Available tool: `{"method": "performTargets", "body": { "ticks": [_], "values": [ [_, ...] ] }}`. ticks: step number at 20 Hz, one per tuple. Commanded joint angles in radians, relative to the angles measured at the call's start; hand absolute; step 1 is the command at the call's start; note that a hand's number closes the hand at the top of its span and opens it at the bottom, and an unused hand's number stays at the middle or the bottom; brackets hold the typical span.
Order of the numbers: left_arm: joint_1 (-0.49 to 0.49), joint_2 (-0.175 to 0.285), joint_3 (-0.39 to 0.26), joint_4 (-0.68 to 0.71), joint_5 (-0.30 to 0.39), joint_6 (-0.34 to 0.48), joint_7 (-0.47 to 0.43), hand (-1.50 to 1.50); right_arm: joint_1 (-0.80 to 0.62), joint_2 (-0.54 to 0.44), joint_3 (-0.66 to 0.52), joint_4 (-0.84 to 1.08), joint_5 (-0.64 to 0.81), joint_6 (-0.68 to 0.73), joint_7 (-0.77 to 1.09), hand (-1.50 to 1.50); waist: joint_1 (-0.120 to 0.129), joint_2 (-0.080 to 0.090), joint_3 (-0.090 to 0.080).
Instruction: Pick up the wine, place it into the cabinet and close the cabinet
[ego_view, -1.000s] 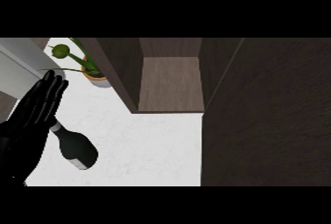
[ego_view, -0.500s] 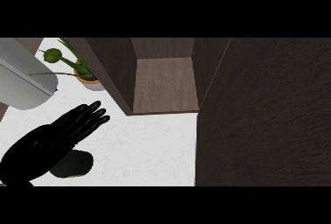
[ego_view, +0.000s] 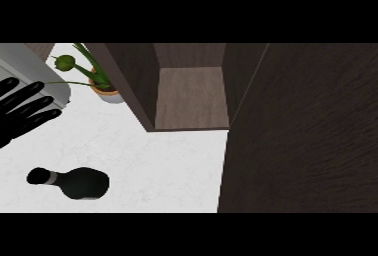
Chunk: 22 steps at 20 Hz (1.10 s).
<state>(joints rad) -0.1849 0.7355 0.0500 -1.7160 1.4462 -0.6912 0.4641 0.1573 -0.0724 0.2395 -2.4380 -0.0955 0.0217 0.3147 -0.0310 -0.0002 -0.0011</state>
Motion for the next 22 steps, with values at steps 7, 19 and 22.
{"method": "performTargets", "body": {
  "ticks": [7, 19, 22],
  "values": [
    [-0.157, 0.184, 0.045, 0.257, 0.349, -0.075, 0.255, -1.5, 0.004, 0.037, 0.201, -0.18, 0.167, -0.115, 0.182, -1.5, 0.015, -0.001, 0.0],
    [-0.2, 0.091, 0.022, 0.303, 0.183, -0.064, 0.255, -1.5, -0.054, -0.017, 0.248, -0.248, 0.234, -0.212, 0.287, -1.5, 0.01, -0.004, 0.0],
    [-0.207, 0.106, 0.047, 0.354, 0.206, -0.121, 0.283, -1.5, -0.132, -0.014, 0.246, -0.251, 0.25, -0.256, 0.366, -1.5, 0.013, -0.004, -0.001]
  ]
}}
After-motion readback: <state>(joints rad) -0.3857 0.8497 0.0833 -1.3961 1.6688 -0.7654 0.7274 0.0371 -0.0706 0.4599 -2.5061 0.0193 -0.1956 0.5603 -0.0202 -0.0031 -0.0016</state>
